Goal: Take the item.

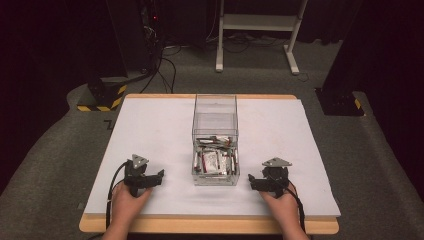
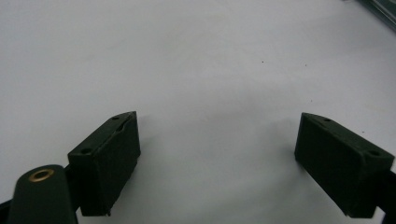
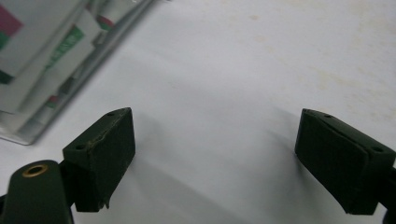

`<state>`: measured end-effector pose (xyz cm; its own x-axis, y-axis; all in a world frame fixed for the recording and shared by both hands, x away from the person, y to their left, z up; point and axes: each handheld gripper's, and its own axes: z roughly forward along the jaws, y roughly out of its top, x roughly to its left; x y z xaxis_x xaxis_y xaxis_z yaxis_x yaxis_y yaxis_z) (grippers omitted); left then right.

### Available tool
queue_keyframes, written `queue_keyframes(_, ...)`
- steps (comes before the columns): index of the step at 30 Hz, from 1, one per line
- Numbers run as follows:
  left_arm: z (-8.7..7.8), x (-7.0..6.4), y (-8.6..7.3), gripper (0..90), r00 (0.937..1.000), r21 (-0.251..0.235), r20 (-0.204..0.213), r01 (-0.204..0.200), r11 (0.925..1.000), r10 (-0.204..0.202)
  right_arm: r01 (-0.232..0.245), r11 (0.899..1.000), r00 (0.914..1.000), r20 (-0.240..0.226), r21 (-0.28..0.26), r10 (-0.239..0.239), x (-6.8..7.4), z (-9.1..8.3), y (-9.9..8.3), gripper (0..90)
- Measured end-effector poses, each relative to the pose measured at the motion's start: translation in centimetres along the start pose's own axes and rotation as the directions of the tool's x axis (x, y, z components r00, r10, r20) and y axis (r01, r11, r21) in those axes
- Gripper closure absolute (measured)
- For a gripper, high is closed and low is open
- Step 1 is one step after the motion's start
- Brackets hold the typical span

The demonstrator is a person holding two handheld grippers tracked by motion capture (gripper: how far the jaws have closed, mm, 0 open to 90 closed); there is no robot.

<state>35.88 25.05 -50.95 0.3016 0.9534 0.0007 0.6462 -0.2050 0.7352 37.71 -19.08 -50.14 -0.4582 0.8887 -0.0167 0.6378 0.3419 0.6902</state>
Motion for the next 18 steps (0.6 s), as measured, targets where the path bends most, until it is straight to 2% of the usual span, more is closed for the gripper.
queue_keyframes(18, -0.01, -0.08, 0.00, 14.2, 1.0000, 0.001, -0.005, -0.001, 1.0000, 0.001, -0.002, 1.000, 1.0000, -0.004, -0.018, 0.002, -0.29, 0.04, -0.47, 11.4)
